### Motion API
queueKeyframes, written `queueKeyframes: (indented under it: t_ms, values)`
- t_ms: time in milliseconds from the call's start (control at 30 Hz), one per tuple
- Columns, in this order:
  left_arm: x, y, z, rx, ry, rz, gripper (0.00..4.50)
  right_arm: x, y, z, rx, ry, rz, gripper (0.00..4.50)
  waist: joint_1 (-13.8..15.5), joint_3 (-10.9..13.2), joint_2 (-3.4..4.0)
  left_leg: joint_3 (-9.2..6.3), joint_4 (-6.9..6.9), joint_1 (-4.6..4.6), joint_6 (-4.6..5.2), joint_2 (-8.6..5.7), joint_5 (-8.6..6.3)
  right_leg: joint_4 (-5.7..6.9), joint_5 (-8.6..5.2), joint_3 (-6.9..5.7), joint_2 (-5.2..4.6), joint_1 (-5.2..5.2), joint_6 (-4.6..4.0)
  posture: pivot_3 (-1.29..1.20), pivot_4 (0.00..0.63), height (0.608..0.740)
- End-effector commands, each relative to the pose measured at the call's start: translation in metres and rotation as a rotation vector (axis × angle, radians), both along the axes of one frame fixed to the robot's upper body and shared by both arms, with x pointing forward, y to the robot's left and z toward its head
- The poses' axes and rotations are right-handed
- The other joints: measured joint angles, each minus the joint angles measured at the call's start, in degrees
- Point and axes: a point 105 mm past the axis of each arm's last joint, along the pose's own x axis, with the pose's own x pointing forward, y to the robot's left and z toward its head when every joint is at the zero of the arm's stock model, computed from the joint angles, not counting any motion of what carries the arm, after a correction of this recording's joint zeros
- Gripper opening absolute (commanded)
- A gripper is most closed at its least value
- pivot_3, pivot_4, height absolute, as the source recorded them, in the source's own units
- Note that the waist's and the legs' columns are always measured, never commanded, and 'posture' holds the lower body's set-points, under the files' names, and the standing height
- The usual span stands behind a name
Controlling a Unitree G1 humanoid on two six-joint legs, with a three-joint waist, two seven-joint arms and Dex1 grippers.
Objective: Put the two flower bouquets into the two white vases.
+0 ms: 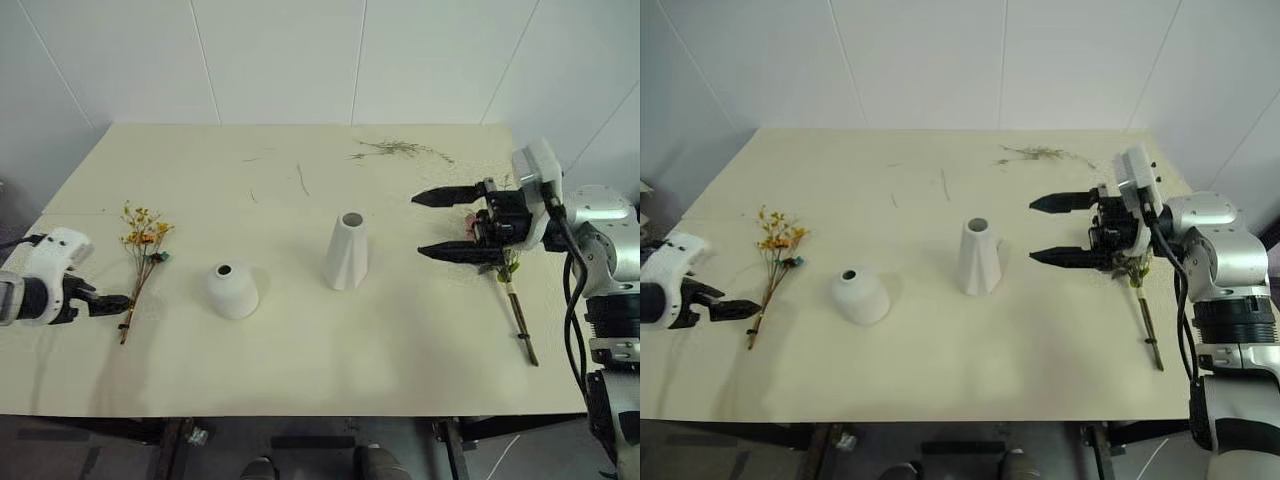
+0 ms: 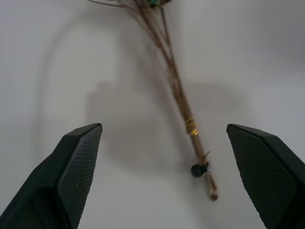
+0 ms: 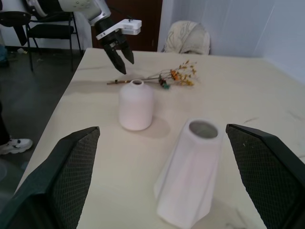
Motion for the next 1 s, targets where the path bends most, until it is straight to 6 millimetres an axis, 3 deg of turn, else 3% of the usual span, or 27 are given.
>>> queueKeyframes:
  t_ms: [33,167,333,567,700,1000]
  values:
    - [0.007,0.009,0.002,0.039,0.012,0.077,4.48,-0.019,0.0,-0.007,-0.053,0.017,0.113,4.5,-0.1,0.0,0.0,0.01,0.0,0.0,0.0,0.0,0.0,0.02,0.0,0.0,0.01,-0.03,0.0,0.0,0.15,0.74]
    - [0.012,0.009,0.0,0.041,0.04,0.108,4.48,-0.023,0.002,-0.013,-0.06,0.049,0.136,4.5,-0.3,0.0,0.0,0.02,0.0,-0.01,0.0,0.01,0.0,0.02,-0.01,0.03,0.02,-0.03,0.02,0.0,0.15,0.74]
    - [0.032,-0.01,-0.005,-0.098,0.068,0.178,4.48,-0.027,0.007,-0.025,-0.04,0.071,0.171,4.5,0.3,0.0,-0.03,-0.04,0.15,-0.01,0.0,0.0,0.0,0.09,-0.01,0.0,0.04,0.03,0.05,0.0,0.15,0.74]
    - [0.042,-0.013,-0.001,-0.15,0.114,0.214,4.48,-0.034,0.006,-0.029,-0.03,0.088,0.185,4.5,0.0,0.0,-0.06,-0.07,0.23,-0.06,-0.01,-0.04,0.01,0.06,0.05,0.04,0.04,0.06,0.16,0.0,0.15,0.74]
    - [0.04,-0.006,-0.002,-0.107,0.143,0.207,3.64,-0.035,0.005,-0.022,-0.01,0.078,0.192,4.5,-0.1,0.0,-0.06,-0.06,0.19,-0.06,-0.01,-0.03,0.01,0.07,0.05,0.04,0.04,0.02,0.16,0.0,0.15,0.74]
    - [0.031,0.009,-0.011,-0.077,0.2,0.227,0.87,-0.04,0.006,-0.019,0.007,0.048,0.186,4.5,0.0,0.0,-0.06,-0.05,0.2,-0.05,-0.02,-0.04,0.01,0.07,0.04,0.04,0.04,0.03,0.16,0.0,0.15,0.74]
